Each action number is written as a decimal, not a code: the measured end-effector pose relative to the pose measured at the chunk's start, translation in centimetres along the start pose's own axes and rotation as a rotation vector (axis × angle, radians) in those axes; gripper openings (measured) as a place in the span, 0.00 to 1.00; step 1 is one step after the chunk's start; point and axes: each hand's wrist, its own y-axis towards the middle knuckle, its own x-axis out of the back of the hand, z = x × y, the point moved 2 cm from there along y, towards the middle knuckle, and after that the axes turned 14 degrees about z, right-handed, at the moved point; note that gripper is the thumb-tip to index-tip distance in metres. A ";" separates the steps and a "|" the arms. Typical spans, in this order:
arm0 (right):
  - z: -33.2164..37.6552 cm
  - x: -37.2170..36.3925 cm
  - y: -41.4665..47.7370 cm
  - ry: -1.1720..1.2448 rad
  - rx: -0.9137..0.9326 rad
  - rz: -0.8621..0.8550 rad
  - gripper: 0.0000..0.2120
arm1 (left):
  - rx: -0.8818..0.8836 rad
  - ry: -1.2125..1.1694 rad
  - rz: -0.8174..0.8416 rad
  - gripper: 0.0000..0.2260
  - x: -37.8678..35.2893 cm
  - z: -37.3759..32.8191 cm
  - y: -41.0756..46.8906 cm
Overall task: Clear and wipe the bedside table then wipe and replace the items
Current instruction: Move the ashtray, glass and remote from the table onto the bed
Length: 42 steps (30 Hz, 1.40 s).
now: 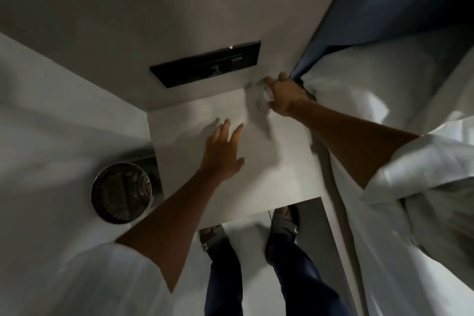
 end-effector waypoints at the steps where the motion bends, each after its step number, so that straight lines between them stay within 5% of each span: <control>1: -0.1 -0.3 -0.4 0.021 0.007 -0.002 0.31 | 0.012 -0.051 0.014 0.38 -0.3 -0.2 -0.2; 6: -1.1 -4.2 -6.3 0.342 -0.005 -0.006 0.26 | 0.022 -0.213 0.030 0.36 -1.6 -1.8 -1.8; 9: -1.9 -7.5 -11.9 0.797 -0.046 -0.042 0.26 | 0.012 -0.300 -0.001 0.38 -2.1 -3.1 -3.1; 16: -7.1 -9.1 -25.7 1.437 -0.035 -0.213 0.19 | -0.322 -0.440 -0.122 0.31 -2.3 -10.6 -7.5; 23: -16.0 -5.6 -34.9 1.343 -0.181 -0.609 0.15 | -0.604 -0.370 -0.325 0.29 -1.0 -24.6 -7.8; 29: -25.2 -5.6 -36.6 1.218 -0.383 -0.724 0.17 | -0.643 -0.372 -0.284 0.28 -2.8 -34.7 -4.9; 33: -29.0 -7.3 -35.6 1.235 -0.453 -0.769 0.21 | -0.656 -0.284 -0.208 0.27 -4.2 -37.9 -2.1; 42: -29.3 -7.3 -35.3 0.749 -0.622 -0.777 0.27 | -0.677 -0.010 -0.213 0.26 -3.8 -37.1 -3.8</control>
